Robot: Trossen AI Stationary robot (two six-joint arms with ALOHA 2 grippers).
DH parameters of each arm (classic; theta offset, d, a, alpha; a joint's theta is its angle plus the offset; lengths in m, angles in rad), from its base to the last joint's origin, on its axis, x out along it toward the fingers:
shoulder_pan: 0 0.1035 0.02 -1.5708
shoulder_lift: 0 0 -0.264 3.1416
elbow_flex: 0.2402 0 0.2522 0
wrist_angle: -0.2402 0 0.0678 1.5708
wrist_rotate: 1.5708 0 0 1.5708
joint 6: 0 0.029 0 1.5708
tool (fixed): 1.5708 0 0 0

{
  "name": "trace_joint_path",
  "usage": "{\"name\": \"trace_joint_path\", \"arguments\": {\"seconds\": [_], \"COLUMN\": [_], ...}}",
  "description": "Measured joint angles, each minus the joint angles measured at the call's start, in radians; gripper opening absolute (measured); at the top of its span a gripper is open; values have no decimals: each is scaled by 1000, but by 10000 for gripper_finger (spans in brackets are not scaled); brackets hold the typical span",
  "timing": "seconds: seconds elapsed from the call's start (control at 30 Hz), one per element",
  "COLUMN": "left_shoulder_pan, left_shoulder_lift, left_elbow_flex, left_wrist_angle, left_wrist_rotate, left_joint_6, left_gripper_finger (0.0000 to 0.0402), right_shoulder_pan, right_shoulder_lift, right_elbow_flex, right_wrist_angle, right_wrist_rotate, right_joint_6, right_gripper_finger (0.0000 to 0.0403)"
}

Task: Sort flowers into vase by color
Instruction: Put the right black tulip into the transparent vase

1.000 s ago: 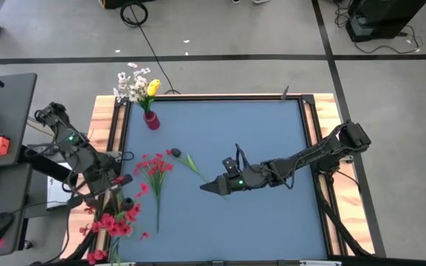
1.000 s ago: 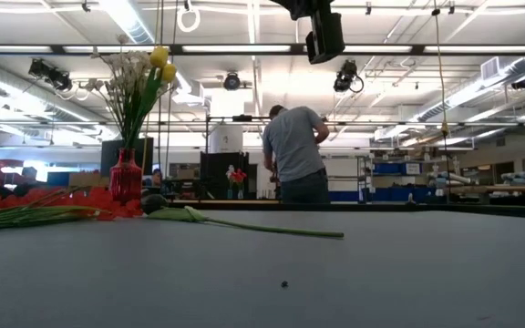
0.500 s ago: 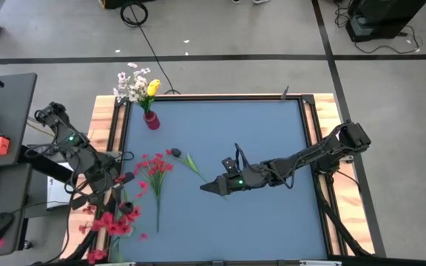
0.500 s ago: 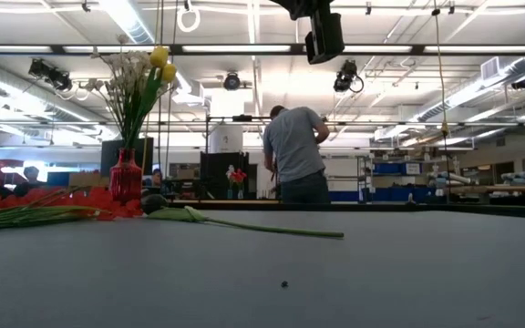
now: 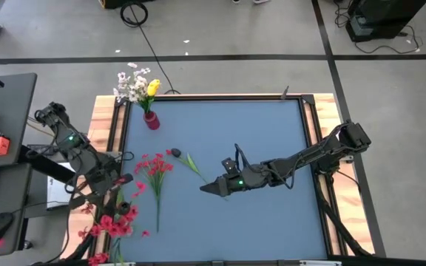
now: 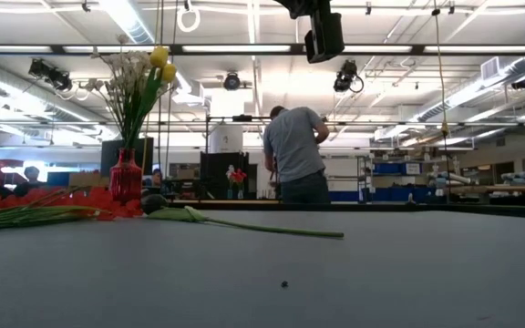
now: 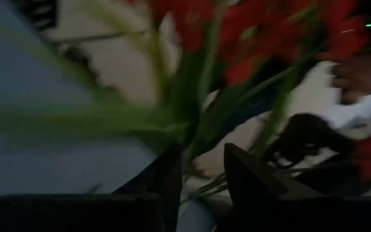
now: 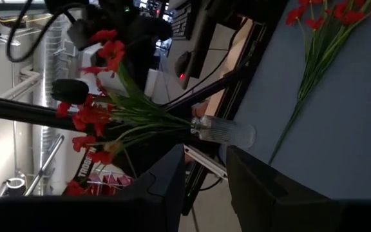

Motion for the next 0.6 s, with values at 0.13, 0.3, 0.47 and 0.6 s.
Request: {"name": "trace_joint_path", "arguments": {"seconds": [0.13, 0.3, 0.47, 0.6], "left_shoulder_pan": [0, 0, 0, 0], "left_shoulder_lift": [1, 3, 9, 35], "left_elbow_flex": [-1, -1, -1, -1], "left_wrist_angle": [-65, 53, 103, 100], "left_wrist_rotate": [-54, -30, -19, 11], "left_joint_6": [-55, -46, 3, 17], "left_gripper_finger": [148, 179, 179, 170], "right_shoulder_pan": [1, 5, 5, 5], "right_shoulder_lift": [0, 0, 0, 0], "right_elbow_flex": [0, 0, 0, 0], "right_wrist_angle": [0, 0, 0, 0], "right_wrist_rotate": [0, 0, 0, 0], "right_joint_6": [-2, -2, -2, -5], "right_gripper_finger": [123, 123, 123, 123]}}
